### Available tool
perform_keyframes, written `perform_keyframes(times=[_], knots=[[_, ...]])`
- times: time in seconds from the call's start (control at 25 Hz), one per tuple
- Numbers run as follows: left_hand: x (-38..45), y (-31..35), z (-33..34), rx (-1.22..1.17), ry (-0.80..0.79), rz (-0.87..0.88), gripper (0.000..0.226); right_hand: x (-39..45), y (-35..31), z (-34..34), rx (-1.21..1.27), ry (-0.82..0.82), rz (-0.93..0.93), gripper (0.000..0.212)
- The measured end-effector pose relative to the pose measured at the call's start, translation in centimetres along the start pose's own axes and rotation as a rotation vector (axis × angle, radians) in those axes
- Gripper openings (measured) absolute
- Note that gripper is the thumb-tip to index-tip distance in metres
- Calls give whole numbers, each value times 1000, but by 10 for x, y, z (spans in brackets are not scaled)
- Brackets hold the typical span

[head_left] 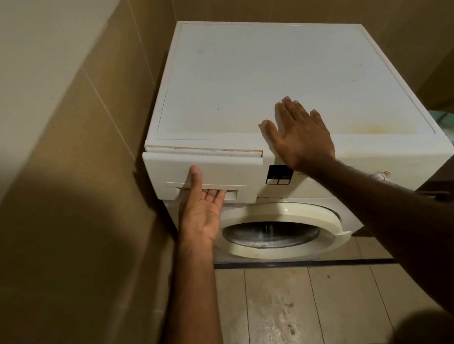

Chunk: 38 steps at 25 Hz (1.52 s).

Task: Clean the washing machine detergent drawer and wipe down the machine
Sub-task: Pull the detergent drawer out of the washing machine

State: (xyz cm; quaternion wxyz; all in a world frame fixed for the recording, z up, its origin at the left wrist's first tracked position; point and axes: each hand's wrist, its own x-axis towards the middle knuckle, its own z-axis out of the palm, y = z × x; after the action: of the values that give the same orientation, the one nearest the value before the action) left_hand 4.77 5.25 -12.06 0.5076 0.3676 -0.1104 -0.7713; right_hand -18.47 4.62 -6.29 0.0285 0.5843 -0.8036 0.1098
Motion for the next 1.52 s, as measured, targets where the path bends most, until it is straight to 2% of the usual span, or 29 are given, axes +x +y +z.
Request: perform_keyframes(times=[0.52, 0.72, 0.88, 0.96, 1.04, 1.12, 1.2, 1.24, 1.32, 1.4, 1.52], knots=[[-102, -7, -53, -58, 62, -59, 63, -1, -1, -1, 6, 0, -17, 78], [-114, -7, -59, -57, 71, -78, 62, 0, 0, -1, 12, 4, -5, 78], [-118, -3, -55, -89, 87, -108, 59, 0, 4, -1, 43, -101, -2, 82], [-121, 0, -54, -97, 93, -117, 58, 0, 6, -6, 120, -160, -19, 78], [-124, 3, -53, -78, 95, -118, 58, -2, 3, -23, 357, -90, 20, 64], [-126, 7, -52, -34, 98, -123, 57, -14, -3, -40, 575, 81, 111, 48], [-126, 10, -52, 9, 97, -126, 59, -40, -21, -57, 500, 216, 103, 29], [-125, 11, -52, 30, 102, -126, 61, -56, -32, -62, 461, 191, 78, 24], [-122, 14, -50, 74, 124, -120, 69, -81, -58, -65, 425, -23, -12, 24], [-119, 17, -46, 101, 151, -128, 77, -96, -79, -54, 323, -275, -138, 39], [-117, 19, -38, 134, 174, -142, 78, -99, -95, -40, 180, -465, -262, 57]])
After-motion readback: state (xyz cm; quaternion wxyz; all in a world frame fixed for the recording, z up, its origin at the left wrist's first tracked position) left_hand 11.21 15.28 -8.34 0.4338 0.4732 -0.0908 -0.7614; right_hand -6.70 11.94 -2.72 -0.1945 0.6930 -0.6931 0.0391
